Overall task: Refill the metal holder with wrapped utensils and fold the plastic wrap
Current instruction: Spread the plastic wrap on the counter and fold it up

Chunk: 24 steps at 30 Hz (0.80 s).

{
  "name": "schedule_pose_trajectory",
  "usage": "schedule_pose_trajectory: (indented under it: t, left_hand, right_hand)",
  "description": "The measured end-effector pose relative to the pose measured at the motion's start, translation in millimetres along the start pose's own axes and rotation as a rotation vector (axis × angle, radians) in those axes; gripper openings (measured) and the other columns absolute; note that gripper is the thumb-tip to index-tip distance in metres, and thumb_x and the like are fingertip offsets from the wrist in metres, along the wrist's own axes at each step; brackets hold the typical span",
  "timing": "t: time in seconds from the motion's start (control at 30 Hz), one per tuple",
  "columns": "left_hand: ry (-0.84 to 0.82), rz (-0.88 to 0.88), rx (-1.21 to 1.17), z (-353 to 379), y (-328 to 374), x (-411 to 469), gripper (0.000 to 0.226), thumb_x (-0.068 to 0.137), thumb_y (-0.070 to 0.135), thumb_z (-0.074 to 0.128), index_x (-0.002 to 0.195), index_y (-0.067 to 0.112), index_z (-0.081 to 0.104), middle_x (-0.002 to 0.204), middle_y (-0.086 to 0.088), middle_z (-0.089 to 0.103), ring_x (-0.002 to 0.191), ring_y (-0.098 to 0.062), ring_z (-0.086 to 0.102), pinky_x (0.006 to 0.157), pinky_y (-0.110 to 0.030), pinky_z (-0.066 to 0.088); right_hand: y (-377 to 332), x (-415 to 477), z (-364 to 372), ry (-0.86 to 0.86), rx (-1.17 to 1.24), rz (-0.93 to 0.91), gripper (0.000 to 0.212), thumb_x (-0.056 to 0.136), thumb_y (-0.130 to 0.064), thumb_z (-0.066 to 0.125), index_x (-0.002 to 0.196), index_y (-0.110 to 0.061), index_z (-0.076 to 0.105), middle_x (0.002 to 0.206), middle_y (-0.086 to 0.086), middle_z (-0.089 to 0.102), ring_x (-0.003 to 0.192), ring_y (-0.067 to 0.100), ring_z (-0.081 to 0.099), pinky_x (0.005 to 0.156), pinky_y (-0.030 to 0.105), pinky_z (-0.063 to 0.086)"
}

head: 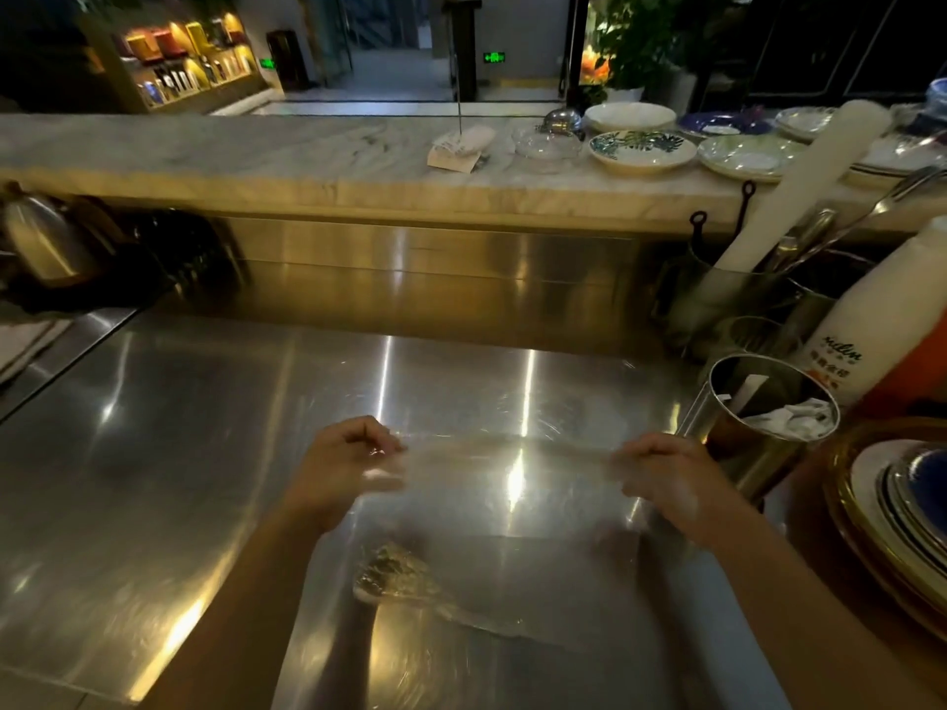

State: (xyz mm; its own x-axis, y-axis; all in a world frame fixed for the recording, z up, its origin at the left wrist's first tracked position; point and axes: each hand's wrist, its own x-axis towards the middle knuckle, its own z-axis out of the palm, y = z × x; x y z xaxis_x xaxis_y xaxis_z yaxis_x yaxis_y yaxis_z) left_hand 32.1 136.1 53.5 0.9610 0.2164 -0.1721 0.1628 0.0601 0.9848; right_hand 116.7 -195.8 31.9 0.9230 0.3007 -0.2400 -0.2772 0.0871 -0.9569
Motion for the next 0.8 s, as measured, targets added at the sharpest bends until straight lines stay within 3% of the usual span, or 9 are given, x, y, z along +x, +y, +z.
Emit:
schedule_pose_trajectory:
  t: [0.1,0.23,0.3,0.4,0.5,0.57,0.67,0.8]
  left_hand:
    - [0.059,-0.025,-0.047,1.1,-1.2,1.3,0.053,0.078,-0.027,0.035,0.048,0.009,0.06,0.067,-0.011,0.066,0.058,-0.023,0.065,0.046,-0.03,0.055]
    - [0.112,-0.053,-0.183,4.6,0.9,-1.7,0.027,0.095,0.001,0.037,0.096,0.016,0.059,0.063,-0.001,0.071,0.05,-0.017,0.066,0.04,-0.026,0.051]
    - [0.084,-0.082,-0.251,1.8,0.0,-4.6,0.017,0.095,0.021,0.044,0.107,0.015,0.053,0.06,-0.002,0.071,0.049,-0.017,0.066,0.038,-0.024,0.049]
    - [-0.022,-0.197,-0.16,1.2,-1.4,-11.7,0.042,0.075,0.045,0.058,0.106,0.016,0.056,0.074,-0.014,0.071,0.059,-0.024,0.068,0.045,-0.03,0.053]
    - [-0.046,-0.198,-0.05,6.1,-6.2,-20.7,0.037,0.072,0.019,0.069,0.105,0.009,0.057,0.077,-0.015,0.073,0.062,-0.023,0.068,0.046,-0.027,0.053]
    - [0.026,-0.151,-0.019,8.7,-8.4,-22.7,0.023,0.079,0.003,0.065,0.1,0.008,0.058,0.072,-0.01,0.074,0.06,-0.019,0.067,0.046,-0.025,0.052]
    - [0.158,-0.041,0.002,9.2,-6.5,-23.3,0.016,0.083,0.001,0.06,0.092,0.014,0.06,0.068,-0.003,0.072,0.057,-0.011,0.065,0.046,-0.02,0.05]
    - [0.198,0.086,-0.035,5.1,2.5,-26.2,0.015,0.085,0.002,0.058,0.088,0.016,0.062,0.065,0.004,0.072,0.056,-0.006,0.065,0.048,-0.017,0.051]
  right_hand:
    - [-1.2,-0.7,0.7,0.006,-0.095,-0.009,0.04,0.076,0.022,0.038,0.053,-0.002,0.06,0.056,0.005,0.069,0.053,0.013,0.066,0.043,0.018,0.049]
    - [-4.5,2.8,0.8,0.039,-0.088,0.002,0.045,0.079,0.017,0.037,0.053,-0.006,0.064,0.066,0.006,0.072,0.06,0.02,0.069,0.045,0.025,0.052]
    - [-8.2,4.1,1.6,0.054,-0.07,0.0,0.046,0.083,0.012,0.037,0.057,-0.01,0.067,0.07,0.005,0.073,0.065,0.024,0.069,0.049,0.026,0.052]
    - [-11.6,2.1,5.7,0.077,-0.04,-0.022,0.04,0.085,0.007,0.039,0.063,-0.011,0.068,0.069,0.005,0.073,0.064,0.024,0.069,0.047,0.025,0.051]
    - [-10.5,-0.6,11.9,0.086,-0.006,-0.06,0.034,0.086,0.004,0.039,0.075,-0.011,0.068,0.066,0.001,0.073,0.06,0.019,0.068,0.045,0.023,0.052]
    - [-10.2,-1.2,17.5,0.062,0.045,-0.081,0.029,0.09,-0.004,0.04,0.087,-0.015,0.067,0.07,-0.001,0.073,0.061,0.018,0.068,0.049,0.024,0.054]
    - [-8.2,-1.9,24.0,0.012,0.154,-0.042,0.018,0.092,-0.021,0.045,0.101,-0.022,0.061,0.075,0.003,0.074,0.064,0.023,0.068,0.052,0.03,0.054]
    - [1.1,-8.3,21.2,-0.057,-0.012,-0.06,0.031,0.079,-0.001,0.06,0.106,-0.017,0.057,0.073,0.008,0.073,0.065,0.024,0.069,0.051,0.028,0.054]
